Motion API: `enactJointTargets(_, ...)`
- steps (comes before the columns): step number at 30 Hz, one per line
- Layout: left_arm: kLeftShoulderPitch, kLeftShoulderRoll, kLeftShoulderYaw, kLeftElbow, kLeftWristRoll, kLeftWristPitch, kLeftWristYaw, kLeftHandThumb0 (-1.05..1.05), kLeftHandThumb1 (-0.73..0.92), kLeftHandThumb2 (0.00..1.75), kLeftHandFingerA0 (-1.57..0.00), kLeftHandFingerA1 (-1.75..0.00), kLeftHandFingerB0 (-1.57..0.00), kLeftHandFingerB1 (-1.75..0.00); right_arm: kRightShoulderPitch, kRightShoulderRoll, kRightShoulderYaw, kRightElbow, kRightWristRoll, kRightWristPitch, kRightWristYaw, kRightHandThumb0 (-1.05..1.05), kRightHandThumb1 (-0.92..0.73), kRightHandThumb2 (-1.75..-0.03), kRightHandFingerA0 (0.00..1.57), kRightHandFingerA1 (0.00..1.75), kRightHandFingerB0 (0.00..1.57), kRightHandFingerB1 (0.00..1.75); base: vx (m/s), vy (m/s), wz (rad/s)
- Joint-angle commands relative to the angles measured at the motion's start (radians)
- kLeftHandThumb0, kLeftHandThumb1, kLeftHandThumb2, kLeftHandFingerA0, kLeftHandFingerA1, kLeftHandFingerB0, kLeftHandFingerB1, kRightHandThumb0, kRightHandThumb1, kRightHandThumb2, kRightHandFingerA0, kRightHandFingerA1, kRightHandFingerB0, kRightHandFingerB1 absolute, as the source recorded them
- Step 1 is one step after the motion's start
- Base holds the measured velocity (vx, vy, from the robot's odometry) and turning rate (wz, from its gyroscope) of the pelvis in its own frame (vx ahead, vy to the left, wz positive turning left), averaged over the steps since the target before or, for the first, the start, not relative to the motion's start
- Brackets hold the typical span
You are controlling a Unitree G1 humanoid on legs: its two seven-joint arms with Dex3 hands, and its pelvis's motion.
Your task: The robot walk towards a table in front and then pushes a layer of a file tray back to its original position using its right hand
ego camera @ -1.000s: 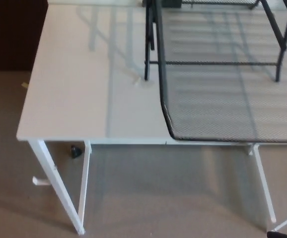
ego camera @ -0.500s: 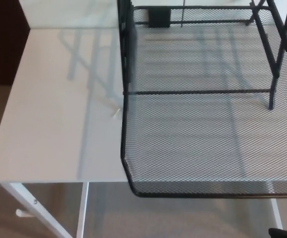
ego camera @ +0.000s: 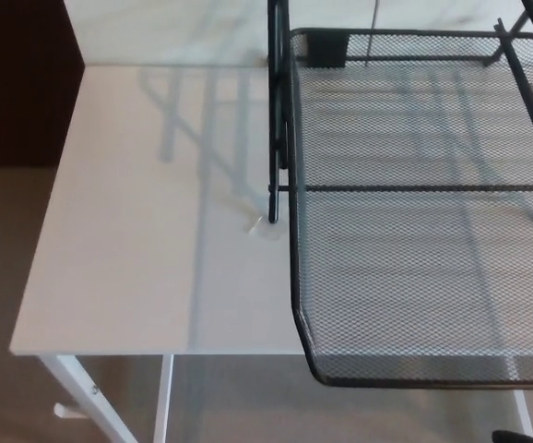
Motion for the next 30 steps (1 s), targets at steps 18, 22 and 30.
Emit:
enactJointTargets(18,0.006,0.018,0.000,-0.021,0.006,-0.004,-0.002,-0.35,0.44,0.65,-0.55,-0.56,-0.37,-0.46,0.189,-0.010,0.098,-0.317,-0.144,-0.039,-0.119,-0.44,-0.46,-0.76,0.55,0.56,0.41,0.50,0.00,-0.003,0.00)
enactJointTargets(22,0.004,0.018,0.000,-0.039,0.000,0.014,-0.003,-0.35,0.43,0.65,-0.53,-0.56,-0.36,-0.46,0.301,-0.007,0.108,-0.475,-0.154,-0.051,-0.127,-0.36,-0.57,-0.57,0.60,0.45,0.46,0.39,0.00,0.000,0.00)
enactJointTargets(30,-0.017,0.030,0.006,-0.011,-0.008,0.019,-0.022,-0.32,0.42,0.64,-0.58,-0.58,-0.35,-0.45,0.736,-0.003,0.117,-0.914,-0.368,-0.401,-0.219,-0.50,-0.45,-0.77,0.55,0.56,0.45,0.51,0.00,0.000,0.00)
